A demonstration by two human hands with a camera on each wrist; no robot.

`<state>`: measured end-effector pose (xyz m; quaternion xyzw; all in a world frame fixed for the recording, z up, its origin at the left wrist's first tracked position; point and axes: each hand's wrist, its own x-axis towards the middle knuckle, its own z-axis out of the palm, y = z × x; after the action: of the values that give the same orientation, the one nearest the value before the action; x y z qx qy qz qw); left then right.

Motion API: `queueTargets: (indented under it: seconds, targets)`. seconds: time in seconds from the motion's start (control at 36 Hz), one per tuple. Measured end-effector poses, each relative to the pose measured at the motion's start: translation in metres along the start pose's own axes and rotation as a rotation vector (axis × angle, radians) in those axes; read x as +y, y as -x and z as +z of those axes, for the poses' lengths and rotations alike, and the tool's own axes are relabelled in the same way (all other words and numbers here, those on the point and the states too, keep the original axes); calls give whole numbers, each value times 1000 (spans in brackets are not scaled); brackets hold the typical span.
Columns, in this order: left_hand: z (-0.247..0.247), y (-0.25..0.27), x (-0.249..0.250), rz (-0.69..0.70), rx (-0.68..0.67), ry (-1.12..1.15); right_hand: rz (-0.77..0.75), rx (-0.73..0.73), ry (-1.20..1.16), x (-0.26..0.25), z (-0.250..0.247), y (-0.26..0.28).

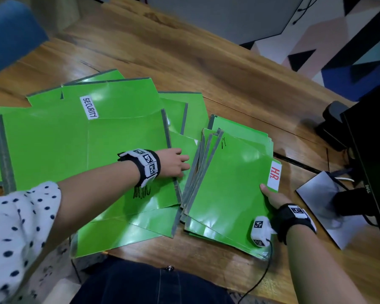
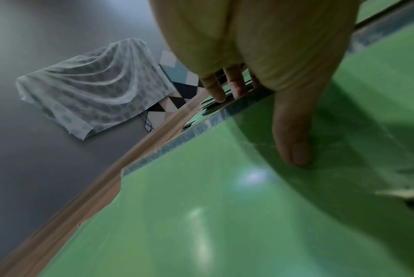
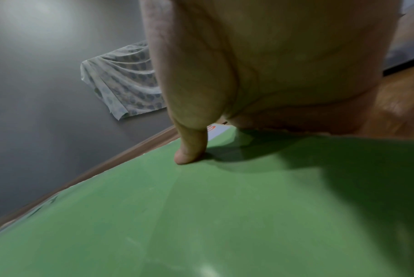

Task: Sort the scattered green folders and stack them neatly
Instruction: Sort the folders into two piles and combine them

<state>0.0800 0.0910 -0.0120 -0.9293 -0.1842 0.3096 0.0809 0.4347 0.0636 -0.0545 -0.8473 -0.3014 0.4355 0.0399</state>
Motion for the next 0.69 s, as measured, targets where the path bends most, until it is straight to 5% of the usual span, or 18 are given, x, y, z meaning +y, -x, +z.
queueTargets:
  seconds: [0.17, 0.56, 0.69]
  targets:
    - [-4, -1, 0, 178, -4, -104, -28, 19, 12, 0, 1, 2]
    - [-2, -1, 9, 129, -10, -65, -17, 56, 6, 1, 2, 4]
    - [-10, -12, 12, 157, -112, -110, -7, 68, 17, 0, 3, 6]
